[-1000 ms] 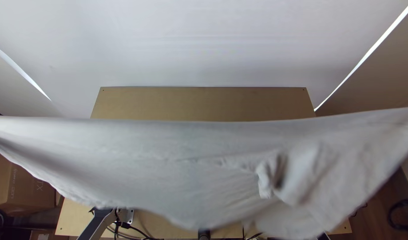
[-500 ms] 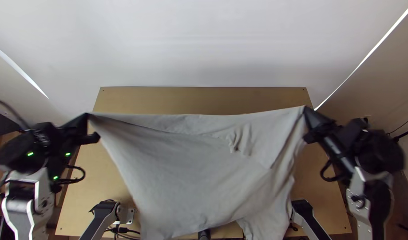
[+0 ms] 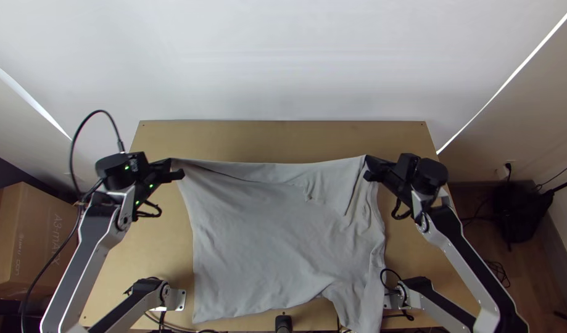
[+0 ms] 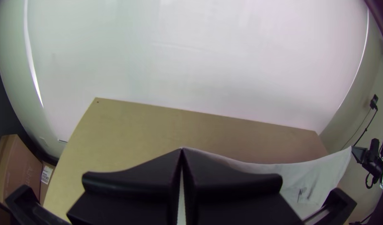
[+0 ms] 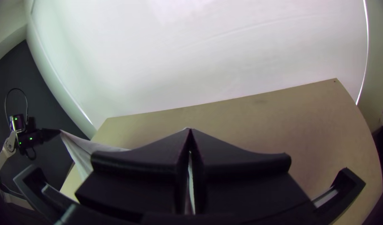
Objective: Fold the t-shirt
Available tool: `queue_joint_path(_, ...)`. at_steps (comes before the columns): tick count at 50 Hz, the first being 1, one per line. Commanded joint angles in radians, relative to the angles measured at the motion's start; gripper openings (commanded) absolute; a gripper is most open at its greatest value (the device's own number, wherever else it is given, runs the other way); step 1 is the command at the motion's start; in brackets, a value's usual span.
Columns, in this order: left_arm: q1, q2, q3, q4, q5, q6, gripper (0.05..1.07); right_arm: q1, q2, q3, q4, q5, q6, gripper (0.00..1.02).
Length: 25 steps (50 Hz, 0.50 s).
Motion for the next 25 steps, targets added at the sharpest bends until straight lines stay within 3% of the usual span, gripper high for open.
queue_joint_path(1, -0.016, 0.121, 0.013, 0.071, -0.001, -0.004, 0.08, -0.035, 0.144, 0.027, 0.078, 0.010, 0.017, 0.02)
queue_joint_path(10, -0.028, 0.307, 0.030, 0.193, -0.001, -0.003, 0.08, -0.059, 0.374, 0.139, 0.101, 0.013, -0.021, 0.02)
queue_joint_path(25, -0.014, 0.587, 0.190, 0.259, -0.001, 0.003, 0.08, -0.070, 0.646, 0.316, 0.178, 0.048, -0.055, 0.02)
